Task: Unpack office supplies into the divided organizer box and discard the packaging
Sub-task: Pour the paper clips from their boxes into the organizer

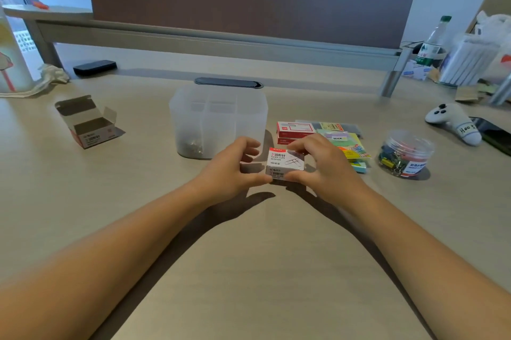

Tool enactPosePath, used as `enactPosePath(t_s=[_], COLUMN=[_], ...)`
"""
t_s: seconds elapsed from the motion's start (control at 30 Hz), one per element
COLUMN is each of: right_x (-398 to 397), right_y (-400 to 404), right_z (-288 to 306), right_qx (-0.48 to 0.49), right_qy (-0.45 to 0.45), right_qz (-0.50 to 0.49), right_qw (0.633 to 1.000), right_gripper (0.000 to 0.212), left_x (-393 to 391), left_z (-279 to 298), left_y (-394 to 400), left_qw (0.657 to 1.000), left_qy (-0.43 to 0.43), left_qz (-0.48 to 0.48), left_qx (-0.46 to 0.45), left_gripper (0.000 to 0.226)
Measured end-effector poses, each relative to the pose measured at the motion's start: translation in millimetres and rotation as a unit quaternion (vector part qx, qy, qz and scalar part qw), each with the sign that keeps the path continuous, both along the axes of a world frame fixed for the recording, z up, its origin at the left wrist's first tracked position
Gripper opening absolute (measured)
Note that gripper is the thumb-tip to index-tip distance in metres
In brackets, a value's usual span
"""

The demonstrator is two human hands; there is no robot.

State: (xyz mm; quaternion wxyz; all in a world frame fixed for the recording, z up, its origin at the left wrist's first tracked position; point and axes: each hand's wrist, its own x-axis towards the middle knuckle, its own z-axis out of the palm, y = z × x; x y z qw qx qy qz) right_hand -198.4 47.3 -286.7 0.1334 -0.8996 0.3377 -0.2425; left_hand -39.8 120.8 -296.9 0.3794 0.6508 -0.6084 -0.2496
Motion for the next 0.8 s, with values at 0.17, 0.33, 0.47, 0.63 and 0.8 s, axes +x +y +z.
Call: enactPosePath(t_s=[0.17, 0.33, 0.47, 0.63, 0.8], right_x=[5, 7, 6, 6, 6], right_y=[13, 14, 13, 16, 19], right_z=[4, 7, 10, 12, 15], right_qx=[0.047, 0.095, 0.101, 0.079, 0.035], right_qy=[-0.102, -0.121, -0.115, -0.077, -0.045], right_qz=[0.028, 0.046, 0.056, 0.076, 0.089], right_qw=[0.993, 0.987, 0.987, 0.991, 0.994], right_gripper=[0.042, 0.024, 0.019, 0.025, 0.032], left_x=[3, 10, 16, 17, 18], left_z=[6, 6, 5, 6, 5], left_y=[5, 4, 3, 5, 5], left_qw=[0.997, 0.988, 0.981, 0.979, 0.98], left_qy=[0.065, 0.14, 0.18, 0.181, 0.176], left_qz=[-0.037, -0.054, -0.069, -0.09, -0.093], left_qx=[-0.026, -0.034, -0.01, 0.003, 0.005], left_gripper=[0.035, 0.023, 0.023, 0.037, 0.032])
